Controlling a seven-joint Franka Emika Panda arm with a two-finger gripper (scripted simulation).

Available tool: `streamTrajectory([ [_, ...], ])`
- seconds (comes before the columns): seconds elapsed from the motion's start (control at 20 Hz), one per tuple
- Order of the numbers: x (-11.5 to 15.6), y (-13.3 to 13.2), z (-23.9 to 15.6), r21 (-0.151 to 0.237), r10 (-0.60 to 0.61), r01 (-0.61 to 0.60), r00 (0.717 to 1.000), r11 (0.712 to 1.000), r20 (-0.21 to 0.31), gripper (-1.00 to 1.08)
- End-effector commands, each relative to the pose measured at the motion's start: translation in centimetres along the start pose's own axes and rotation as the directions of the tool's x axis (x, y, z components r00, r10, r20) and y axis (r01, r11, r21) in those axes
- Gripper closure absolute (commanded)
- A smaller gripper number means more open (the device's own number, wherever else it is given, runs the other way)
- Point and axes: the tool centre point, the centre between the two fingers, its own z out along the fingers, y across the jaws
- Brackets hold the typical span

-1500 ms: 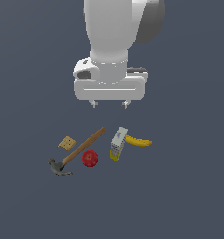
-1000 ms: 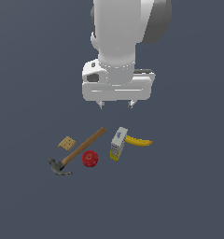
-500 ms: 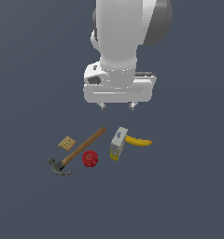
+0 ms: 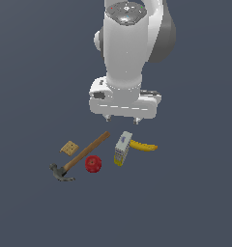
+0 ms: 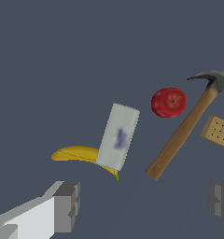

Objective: Pick up a designated object from a clutter of objects.

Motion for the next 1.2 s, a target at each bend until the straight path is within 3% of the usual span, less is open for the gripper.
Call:
streamTrajectory([
  [0.0,0.4,-0.2,1.3,-0.003,0.05,-0.05,0.999,0.999,-0.001,-0.92],
  [0.55,1.7,-0.8,6.0,-0.011,0.229,-0.229,0.973,0.973,-0.01,-0.92],
  [1.15,1.9,-0.9,7.3,-0.012,0.262,-0.263,0.965,0.965,-0.012,-0.92],
])
